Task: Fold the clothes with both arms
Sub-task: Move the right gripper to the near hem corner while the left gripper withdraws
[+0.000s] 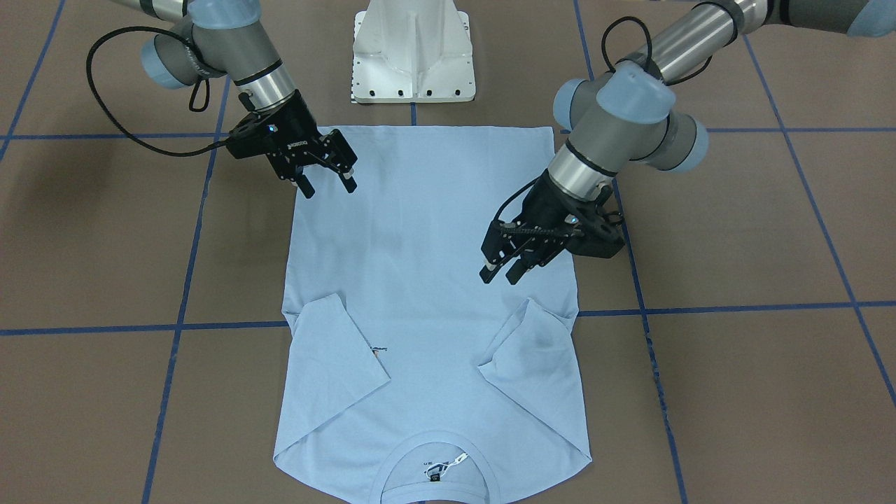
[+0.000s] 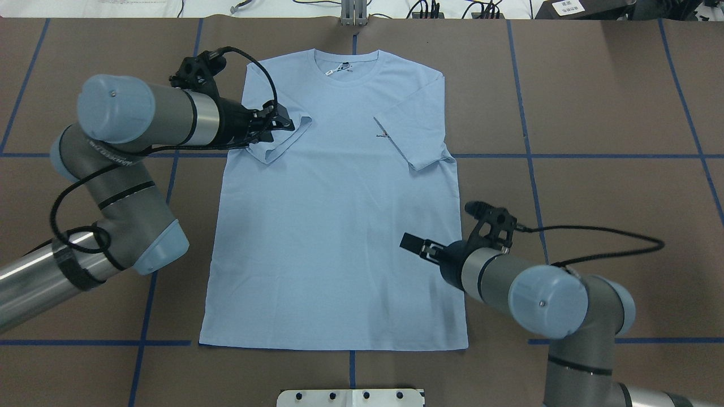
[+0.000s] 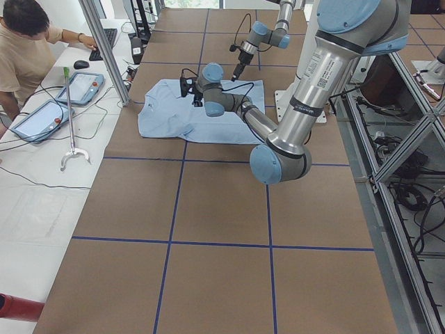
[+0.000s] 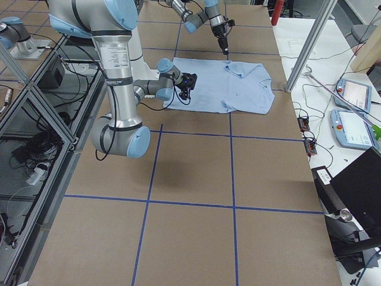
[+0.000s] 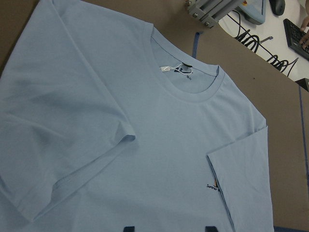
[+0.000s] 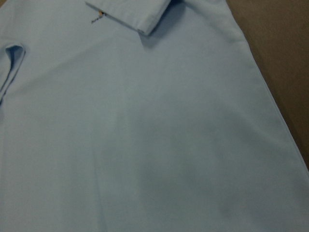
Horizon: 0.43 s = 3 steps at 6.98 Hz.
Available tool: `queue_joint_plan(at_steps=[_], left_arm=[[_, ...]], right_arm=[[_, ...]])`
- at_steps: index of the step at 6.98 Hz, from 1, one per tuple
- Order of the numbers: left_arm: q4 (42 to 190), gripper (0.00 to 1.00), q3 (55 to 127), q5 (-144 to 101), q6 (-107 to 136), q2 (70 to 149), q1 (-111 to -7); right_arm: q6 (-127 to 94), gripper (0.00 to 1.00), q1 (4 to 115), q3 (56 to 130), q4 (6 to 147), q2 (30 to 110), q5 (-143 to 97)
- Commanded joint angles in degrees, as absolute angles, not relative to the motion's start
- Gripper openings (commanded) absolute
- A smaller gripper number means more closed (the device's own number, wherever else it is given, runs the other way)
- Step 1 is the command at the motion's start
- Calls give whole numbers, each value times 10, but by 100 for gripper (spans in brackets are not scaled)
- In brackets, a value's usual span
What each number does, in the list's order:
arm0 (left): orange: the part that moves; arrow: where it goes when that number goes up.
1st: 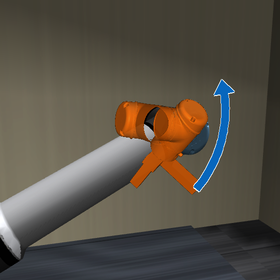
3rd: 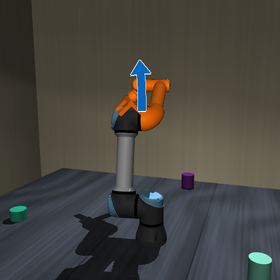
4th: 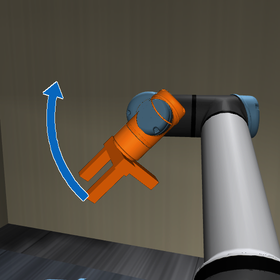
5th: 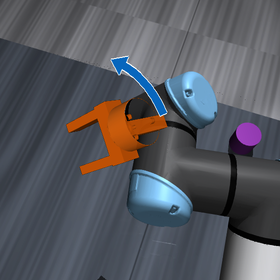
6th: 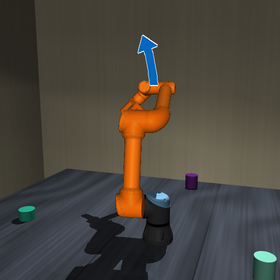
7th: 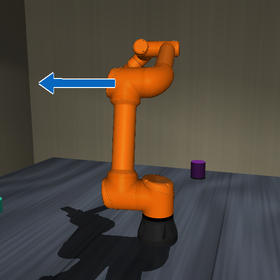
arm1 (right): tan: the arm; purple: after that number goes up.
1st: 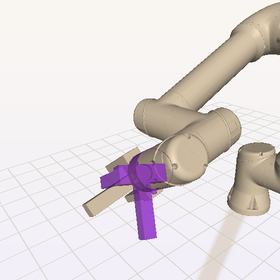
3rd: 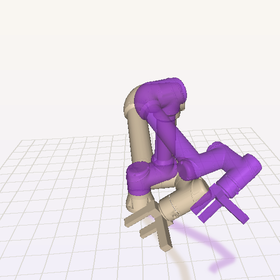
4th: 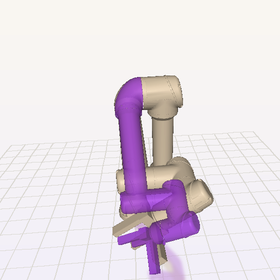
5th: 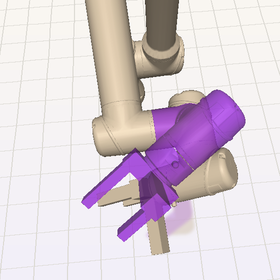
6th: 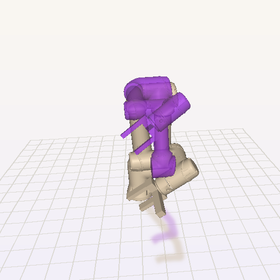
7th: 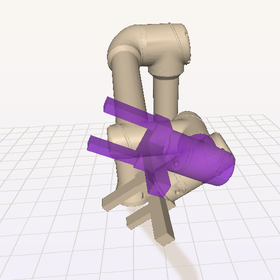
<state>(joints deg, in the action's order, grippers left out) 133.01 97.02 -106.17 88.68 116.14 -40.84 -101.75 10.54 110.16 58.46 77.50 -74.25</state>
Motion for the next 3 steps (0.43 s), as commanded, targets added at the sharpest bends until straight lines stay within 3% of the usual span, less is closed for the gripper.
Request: queue_joint_plan(at_steps=[1, 3], left_arm=[[1320, 58, 1000, -1067, 884, 1136, -408], [1320, 59, 1002, -1066, 885, 1136, -407]], right_arm=[[-1109, 98, 9, 1169, 765, 780, -666], [-1155, 82, -11, 1197, 844, 780, -662]])
